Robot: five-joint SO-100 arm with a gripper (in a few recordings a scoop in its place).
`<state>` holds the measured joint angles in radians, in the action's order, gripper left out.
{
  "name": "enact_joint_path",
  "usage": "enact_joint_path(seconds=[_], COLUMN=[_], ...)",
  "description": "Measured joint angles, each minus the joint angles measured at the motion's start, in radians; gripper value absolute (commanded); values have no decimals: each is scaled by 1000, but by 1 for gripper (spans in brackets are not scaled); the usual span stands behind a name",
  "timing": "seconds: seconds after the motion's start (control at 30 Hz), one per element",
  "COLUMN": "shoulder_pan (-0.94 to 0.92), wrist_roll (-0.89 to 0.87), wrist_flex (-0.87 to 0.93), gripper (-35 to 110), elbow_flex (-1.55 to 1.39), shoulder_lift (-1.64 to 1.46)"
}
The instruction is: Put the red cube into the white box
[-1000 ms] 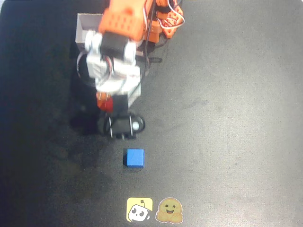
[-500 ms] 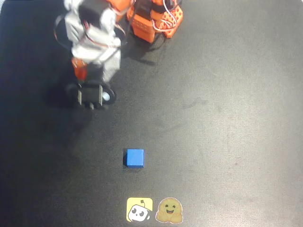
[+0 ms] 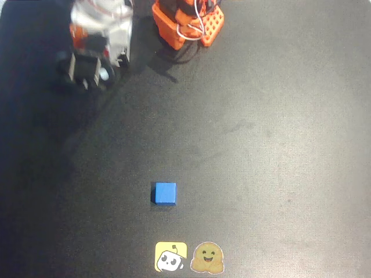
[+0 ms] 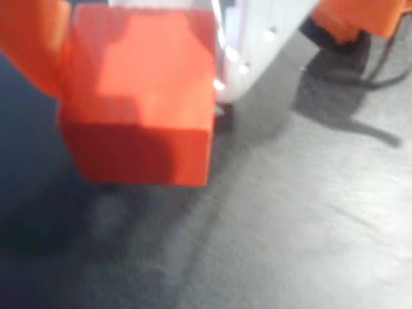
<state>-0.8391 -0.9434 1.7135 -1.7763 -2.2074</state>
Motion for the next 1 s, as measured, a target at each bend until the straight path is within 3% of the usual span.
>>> enact_joint_path(seconds=[0.5, 1.0], shoulder_pan=[-184, -225], wrist_roll=[115, 34], wrist_flex=[0, 0], gripper=[1, 1], elbow_flex=[-48, -97], shoulder_lift=[-141, -218])
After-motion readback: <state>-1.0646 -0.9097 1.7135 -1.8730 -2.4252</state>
